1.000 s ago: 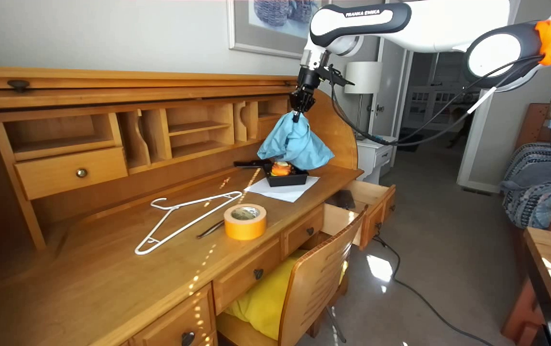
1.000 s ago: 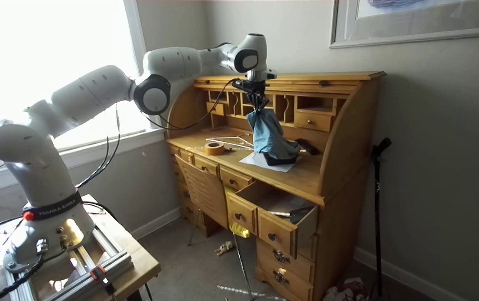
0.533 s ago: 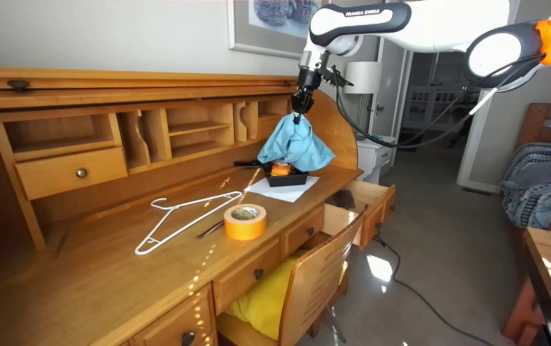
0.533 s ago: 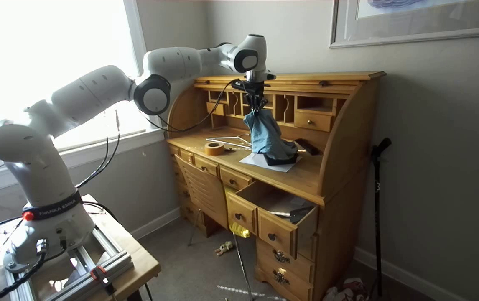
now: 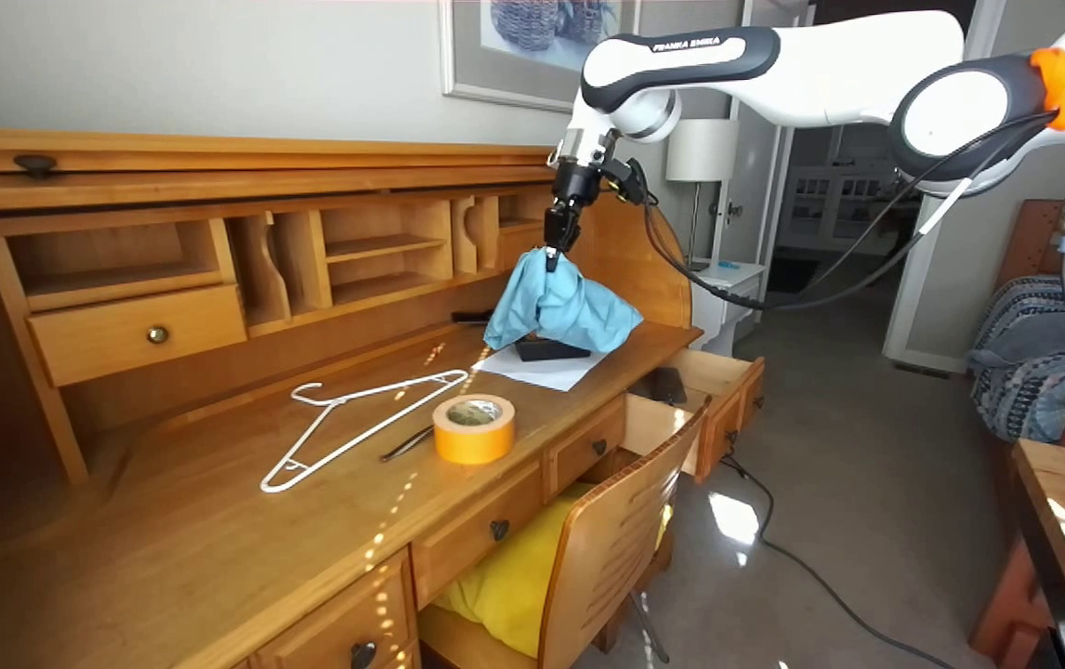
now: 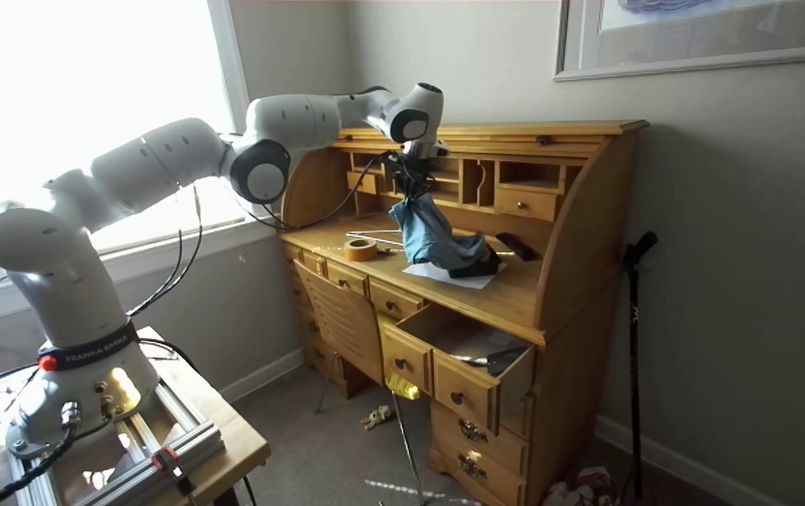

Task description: Use the blue cloth to wipe the right side of the cupboard

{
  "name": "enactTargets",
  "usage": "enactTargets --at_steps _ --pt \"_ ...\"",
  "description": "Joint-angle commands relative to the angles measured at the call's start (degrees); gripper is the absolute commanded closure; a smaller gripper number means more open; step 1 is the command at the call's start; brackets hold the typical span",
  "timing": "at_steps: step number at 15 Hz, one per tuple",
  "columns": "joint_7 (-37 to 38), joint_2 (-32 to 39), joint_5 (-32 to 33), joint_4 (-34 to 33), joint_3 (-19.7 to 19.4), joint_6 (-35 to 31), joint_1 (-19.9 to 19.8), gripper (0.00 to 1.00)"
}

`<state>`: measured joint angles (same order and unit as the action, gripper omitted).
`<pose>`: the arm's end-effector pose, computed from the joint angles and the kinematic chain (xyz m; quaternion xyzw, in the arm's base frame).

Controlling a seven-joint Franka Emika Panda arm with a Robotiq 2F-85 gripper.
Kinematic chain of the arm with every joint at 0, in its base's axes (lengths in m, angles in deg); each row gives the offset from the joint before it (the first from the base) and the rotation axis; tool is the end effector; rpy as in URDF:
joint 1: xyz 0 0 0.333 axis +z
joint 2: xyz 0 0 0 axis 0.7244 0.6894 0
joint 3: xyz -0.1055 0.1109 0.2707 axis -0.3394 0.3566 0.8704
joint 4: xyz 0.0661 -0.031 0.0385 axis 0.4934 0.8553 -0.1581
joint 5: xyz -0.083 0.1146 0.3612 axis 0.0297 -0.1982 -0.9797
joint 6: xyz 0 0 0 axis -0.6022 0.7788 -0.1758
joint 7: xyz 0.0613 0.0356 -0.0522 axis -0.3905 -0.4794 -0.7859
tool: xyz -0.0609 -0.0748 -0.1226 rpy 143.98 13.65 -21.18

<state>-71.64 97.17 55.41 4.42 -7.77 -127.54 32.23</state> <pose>0.7925 -0.1041 0.2990 -0.9790 -0.0808 -0.0764 0.1707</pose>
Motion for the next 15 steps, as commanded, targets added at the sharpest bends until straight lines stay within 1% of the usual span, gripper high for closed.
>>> enactTargets --at_steps 1,4,9,10,11,12,13,15 --pt "-5.89 0.76 -3.09 0.69 3.16 2.9 1.52 0.99" --pt "-8.93 2.0 -3.06 0.62 4.23 4.85 3.66 0.99" --pt "-8.66 3.58 -2.82 0.2 3.79 5.69 3.76 0.99" --pt "-8.7 3.74 -2.78 0.16 3.74 5.78 3.6 0.94" --pt "-8.21 3.86 -2.94 0.13 3.76 5.79 3.3 0.69" --pt "-8.21 3.75 -2.99 0.13 3.74 5.45 2.91 0.69" --pt "-8.21 3.58 -2.96 0.13 3.69 5.26 2.61 0.64" --pt "-6.71 2.64 -2.87 -0.01 3.38 5.52 2.01 0.51"
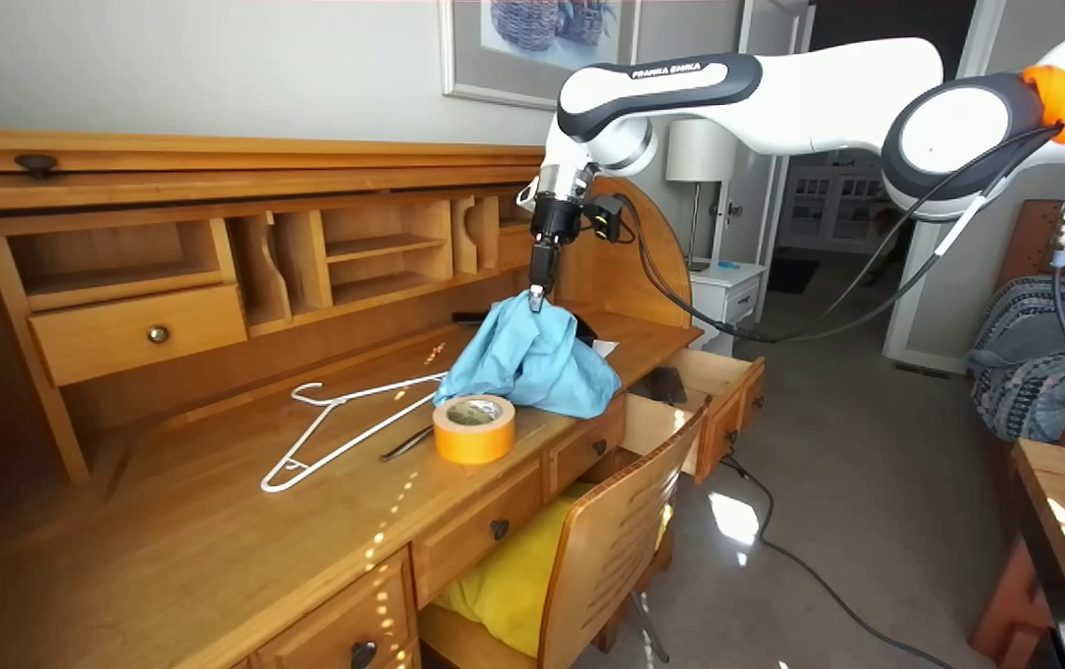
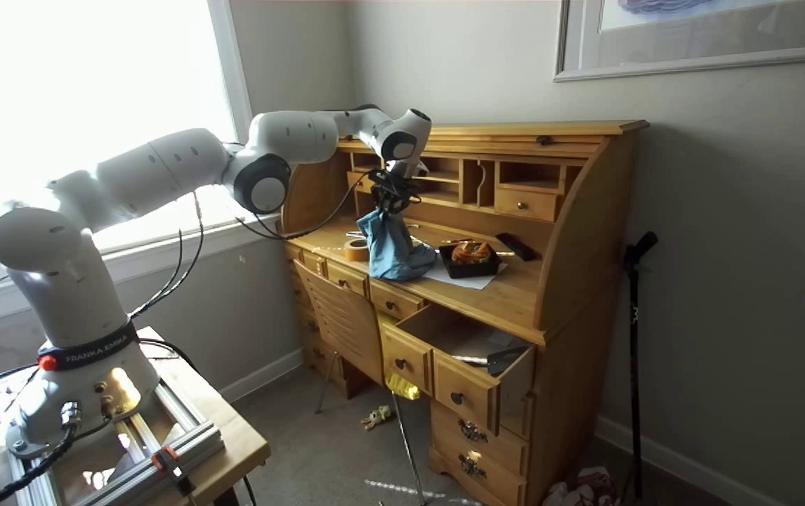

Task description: Use the blue cloth to wipe the right side of the cupboard

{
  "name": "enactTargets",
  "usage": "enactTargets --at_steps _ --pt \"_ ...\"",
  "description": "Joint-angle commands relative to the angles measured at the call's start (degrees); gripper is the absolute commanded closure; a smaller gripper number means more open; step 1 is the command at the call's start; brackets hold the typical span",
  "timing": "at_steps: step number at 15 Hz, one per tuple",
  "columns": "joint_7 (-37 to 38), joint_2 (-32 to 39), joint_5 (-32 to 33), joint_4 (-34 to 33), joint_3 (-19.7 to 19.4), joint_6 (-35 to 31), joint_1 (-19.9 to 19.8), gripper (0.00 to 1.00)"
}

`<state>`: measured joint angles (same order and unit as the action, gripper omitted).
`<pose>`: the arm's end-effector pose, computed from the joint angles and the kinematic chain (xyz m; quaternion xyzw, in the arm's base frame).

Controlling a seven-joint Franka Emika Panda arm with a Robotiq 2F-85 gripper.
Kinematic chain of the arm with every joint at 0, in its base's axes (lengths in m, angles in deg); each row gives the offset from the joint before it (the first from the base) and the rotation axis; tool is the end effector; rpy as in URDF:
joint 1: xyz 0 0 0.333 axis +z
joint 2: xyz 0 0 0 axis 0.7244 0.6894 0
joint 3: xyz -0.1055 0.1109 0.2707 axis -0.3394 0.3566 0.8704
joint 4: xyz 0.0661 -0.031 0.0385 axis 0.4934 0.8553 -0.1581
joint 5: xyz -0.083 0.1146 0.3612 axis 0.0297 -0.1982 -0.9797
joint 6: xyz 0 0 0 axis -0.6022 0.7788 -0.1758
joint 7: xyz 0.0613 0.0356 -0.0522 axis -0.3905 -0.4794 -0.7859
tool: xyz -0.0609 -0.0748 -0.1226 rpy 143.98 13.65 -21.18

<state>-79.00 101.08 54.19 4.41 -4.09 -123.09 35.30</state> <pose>0.7833 -0.0323 0.2471 -0.9563 -0.1794 -0.0271 0.2294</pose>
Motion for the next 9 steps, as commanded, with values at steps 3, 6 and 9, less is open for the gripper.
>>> enactTargets --at_steps 3,6,9 --pt "1.82 -3.68 -1.12 -0.37 -0.95 1.07 -1.75 0.31" --pt "2.18 -6.49 -0.61 -0.96 -1.7 1.67 -2.02 0.08" --pt "1.37 -6.26 -0.72 -1.05 -1.95 0.52 -1.82 0.12"
